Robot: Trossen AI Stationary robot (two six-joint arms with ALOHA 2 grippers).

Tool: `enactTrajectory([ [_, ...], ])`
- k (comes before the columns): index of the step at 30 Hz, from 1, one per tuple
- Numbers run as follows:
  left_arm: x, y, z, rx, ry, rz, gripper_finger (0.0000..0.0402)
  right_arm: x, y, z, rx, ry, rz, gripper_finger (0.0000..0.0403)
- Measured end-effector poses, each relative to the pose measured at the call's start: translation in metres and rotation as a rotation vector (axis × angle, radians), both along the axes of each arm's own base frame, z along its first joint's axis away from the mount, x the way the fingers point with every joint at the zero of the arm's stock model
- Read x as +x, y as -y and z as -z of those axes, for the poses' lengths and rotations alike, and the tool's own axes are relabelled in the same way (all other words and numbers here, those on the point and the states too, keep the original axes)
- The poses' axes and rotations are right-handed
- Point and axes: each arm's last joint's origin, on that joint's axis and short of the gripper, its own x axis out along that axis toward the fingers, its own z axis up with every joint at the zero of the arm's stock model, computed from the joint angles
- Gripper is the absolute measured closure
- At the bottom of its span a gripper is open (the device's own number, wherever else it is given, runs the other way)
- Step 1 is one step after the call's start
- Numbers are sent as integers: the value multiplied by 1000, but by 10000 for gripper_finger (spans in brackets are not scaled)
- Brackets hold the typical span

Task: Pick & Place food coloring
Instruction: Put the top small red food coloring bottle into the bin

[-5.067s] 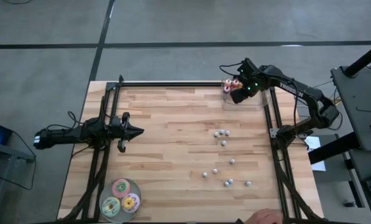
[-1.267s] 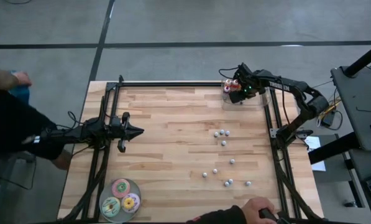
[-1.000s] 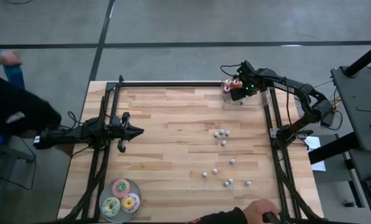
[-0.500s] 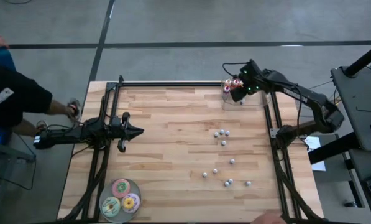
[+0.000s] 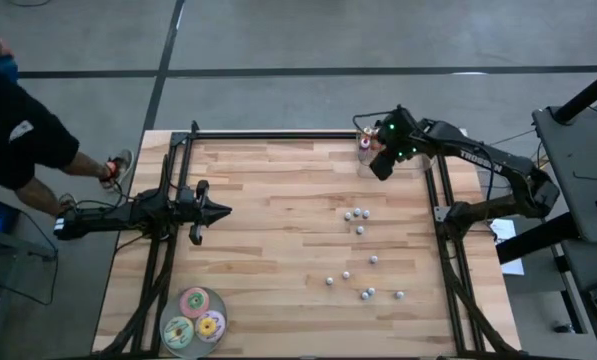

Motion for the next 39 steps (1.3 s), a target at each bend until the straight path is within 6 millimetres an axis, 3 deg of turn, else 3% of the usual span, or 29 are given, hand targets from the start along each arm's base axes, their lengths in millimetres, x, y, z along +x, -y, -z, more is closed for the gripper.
enactTrajectory([
  [12, 0, 0, 0, 0, 0, 0, 402, 17, -52, -12, -13, 22, -223, 218],
  [25, 0, 0, 0, 0, 0, 0, 402, 31, -106, -9, 41, -14, -418, 218],
  [33, 0, 0, 0, 0, 0, 0, 402, 41, -128, 1, 87, -65, -464, 218],
  [39, 0, 0, 0, 0, 0, 0, 402, 56, -130, 13, 106, -125, -479, 218],
])
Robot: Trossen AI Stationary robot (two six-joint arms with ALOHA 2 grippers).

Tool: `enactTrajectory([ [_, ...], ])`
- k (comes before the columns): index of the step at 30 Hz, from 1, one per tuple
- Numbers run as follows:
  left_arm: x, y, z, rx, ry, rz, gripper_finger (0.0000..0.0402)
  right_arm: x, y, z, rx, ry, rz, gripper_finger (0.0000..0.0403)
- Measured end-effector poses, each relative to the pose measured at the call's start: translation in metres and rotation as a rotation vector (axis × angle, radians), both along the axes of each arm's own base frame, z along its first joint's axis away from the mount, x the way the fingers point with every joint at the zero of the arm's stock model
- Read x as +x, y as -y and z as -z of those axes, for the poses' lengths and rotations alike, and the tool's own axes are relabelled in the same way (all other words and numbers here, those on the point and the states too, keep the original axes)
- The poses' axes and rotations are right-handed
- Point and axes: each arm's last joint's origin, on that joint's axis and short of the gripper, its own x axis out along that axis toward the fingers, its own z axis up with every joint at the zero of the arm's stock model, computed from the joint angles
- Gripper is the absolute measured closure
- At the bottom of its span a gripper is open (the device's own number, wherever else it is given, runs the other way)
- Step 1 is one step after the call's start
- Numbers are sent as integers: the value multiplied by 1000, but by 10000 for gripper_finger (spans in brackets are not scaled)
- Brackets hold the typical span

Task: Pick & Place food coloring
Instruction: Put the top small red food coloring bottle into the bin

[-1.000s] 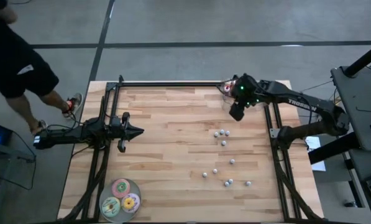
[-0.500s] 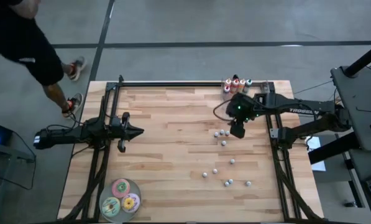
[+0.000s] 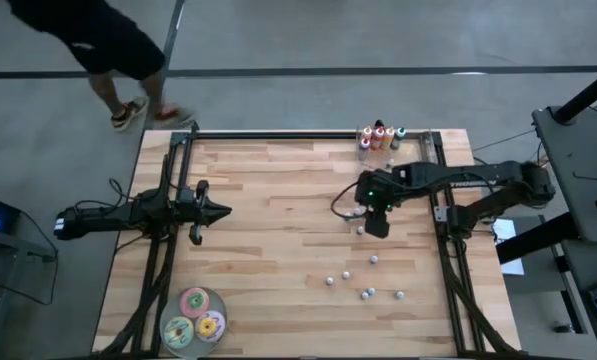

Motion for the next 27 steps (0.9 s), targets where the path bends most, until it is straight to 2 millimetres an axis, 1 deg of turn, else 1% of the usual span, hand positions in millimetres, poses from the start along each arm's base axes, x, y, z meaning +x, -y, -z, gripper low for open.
enactTrajectory([
  [4, 0, 0, 0, 0, 0, 0, 402, 11, 3, 6, -4, -33, -12, 218],
  [8, 0, 0, 0, 0, 0, 0, 402, 15, 5, 16, -2, -73, -11, 218],
  [12, 0, 0, 0, 0, 0, 0, 402, 14, 6, 24, -6, -106, -28, 218],
  [19, 0, 0, 0, 0, 0, 0, 402, 6, 17, 36, -6, -152, -16, 218],
  [27, 0, 0, 0, 0, 0, 0, 402, 1, 25, 53, -18, -154, -39, 218],
])
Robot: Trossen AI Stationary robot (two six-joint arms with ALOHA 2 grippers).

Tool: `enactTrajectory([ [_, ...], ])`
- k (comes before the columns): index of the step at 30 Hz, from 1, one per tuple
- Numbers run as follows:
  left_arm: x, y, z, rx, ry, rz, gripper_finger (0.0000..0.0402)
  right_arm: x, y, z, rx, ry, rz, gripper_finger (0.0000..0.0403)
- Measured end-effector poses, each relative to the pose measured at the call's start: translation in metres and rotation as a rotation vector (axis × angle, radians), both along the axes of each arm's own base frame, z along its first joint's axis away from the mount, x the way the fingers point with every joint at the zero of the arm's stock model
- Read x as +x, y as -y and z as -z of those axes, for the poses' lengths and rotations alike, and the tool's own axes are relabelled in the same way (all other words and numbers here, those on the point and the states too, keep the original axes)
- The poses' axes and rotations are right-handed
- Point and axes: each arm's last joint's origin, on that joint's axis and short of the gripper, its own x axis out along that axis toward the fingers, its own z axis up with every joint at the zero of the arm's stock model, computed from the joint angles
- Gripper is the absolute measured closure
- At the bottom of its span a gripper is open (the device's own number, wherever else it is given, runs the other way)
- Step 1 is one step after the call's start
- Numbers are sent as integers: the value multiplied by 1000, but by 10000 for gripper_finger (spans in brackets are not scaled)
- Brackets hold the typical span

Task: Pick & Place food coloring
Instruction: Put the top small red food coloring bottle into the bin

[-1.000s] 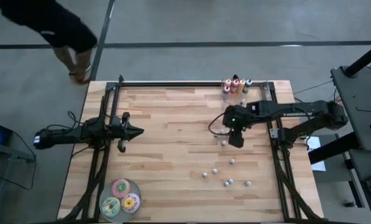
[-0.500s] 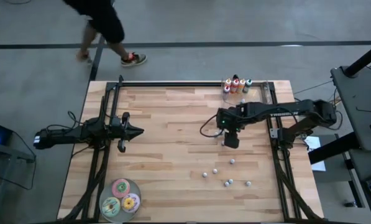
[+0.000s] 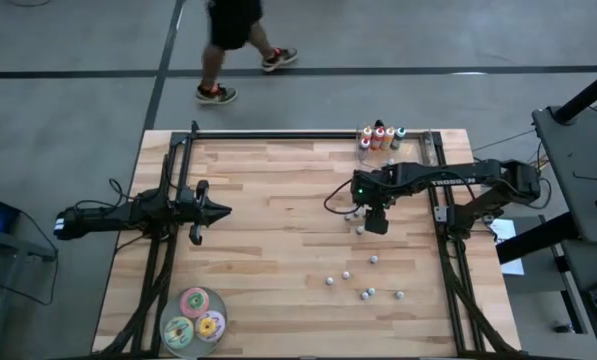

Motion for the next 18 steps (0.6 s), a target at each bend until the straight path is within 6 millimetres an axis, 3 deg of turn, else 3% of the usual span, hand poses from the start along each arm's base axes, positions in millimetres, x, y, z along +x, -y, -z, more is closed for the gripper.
enactTrajectory([
  [18, 0, 0, 0, 0, 0, 0, 402, -6, -1, 30, -12, 46, -21, 218],
])
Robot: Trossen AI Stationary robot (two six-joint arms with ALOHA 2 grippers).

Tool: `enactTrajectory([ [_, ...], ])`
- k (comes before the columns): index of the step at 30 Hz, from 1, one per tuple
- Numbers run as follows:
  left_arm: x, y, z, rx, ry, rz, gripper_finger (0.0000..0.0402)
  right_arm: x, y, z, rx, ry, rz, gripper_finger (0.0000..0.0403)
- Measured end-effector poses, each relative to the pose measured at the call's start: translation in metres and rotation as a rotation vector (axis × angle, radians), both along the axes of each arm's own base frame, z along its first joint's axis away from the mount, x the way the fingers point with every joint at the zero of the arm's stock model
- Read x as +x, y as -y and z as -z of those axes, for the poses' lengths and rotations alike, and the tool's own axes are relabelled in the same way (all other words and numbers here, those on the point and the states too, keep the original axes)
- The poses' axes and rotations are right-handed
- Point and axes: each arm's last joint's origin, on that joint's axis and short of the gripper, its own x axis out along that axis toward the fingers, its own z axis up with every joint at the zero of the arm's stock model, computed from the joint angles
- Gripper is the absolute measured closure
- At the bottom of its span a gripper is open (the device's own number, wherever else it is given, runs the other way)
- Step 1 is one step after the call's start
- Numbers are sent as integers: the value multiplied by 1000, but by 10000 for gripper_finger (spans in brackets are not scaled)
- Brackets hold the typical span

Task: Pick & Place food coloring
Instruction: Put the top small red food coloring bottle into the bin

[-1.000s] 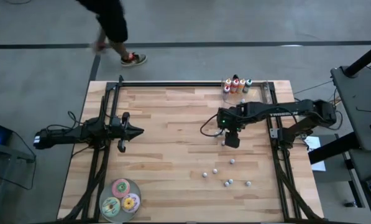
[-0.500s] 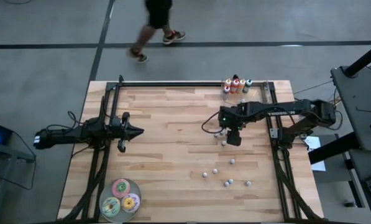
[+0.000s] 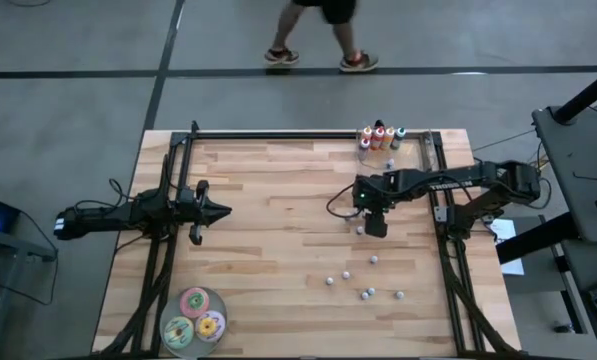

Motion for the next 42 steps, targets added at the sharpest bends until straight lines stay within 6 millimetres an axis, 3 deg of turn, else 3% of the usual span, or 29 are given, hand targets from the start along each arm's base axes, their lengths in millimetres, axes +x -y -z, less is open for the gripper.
enactTrajectory([
  [19, 0, 0, 0, 0, 0, 0, 402, 1, 0, 14, -2, 11, 3, 222],
  [36, 0, 0, 0, 0, 0, 0, 402, 4, 0, 18, 22, 10, -1, 321],
  [42, 0, 0, 0, 0, 0, 0, 402, 4, 1, 17, 24, 12, -3, 336],
])
